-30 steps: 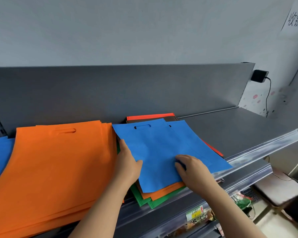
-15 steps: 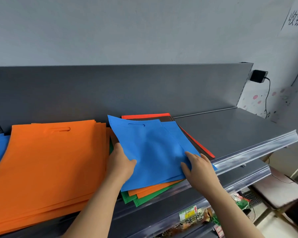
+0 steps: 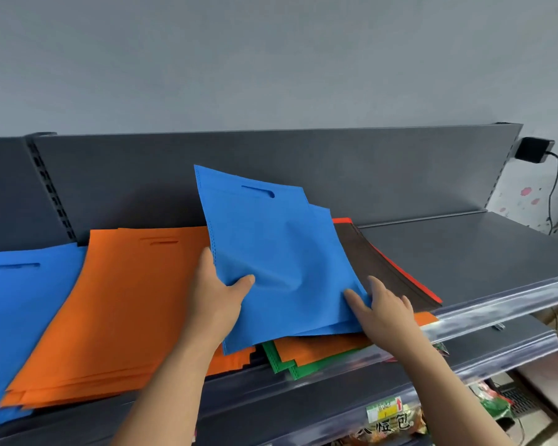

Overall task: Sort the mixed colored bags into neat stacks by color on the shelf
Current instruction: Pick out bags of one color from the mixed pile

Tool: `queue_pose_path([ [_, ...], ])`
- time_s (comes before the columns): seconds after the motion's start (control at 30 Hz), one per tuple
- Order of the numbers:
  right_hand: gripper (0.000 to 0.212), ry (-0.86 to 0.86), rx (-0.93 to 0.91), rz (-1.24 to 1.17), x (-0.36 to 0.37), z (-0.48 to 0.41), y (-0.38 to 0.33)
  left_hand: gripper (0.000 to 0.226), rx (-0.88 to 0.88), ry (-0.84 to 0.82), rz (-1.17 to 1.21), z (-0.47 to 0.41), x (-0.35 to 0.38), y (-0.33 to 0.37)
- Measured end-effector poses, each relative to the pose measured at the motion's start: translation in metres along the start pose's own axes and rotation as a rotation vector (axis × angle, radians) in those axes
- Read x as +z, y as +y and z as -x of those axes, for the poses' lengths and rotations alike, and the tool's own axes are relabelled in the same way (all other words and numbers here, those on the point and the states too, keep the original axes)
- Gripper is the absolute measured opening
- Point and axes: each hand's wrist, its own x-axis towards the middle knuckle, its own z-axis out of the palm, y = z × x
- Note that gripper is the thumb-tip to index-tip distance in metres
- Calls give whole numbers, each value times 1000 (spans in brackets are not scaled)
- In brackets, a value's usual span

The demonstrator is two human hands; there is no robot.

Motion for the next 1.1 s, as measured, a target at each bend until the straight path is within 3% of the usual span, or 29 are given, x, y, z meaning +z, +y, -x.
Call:
queue_pose_path([
  [0.17, 60, 63, -64, -322, 9, 21, -49, 42, -27, 26, -14, 6, -51, -4],
  [0.37, 41, 88, -212, -385, 33, 53, -121, 38, -54, 19, -93, 21, -127, -5],
  [0.63, 43, 136, -327, -486, 77, 104, -224, 57, -256, -112, -278, 46, -250, -7],
  [0.77, 42, 95, -357, -542, 108, 127, -271, 64, -263, 59, -340, 50, -311, -18],
  [0.93, 44, 32, -386, -503, 143, 150, -319, 25, -237, 210, -510, 47, -376, -38],
  [1.1, 45, -39, -405, -382, 164, 163, -345, 24, -238, 260, -606, 47, -407, -49],
])
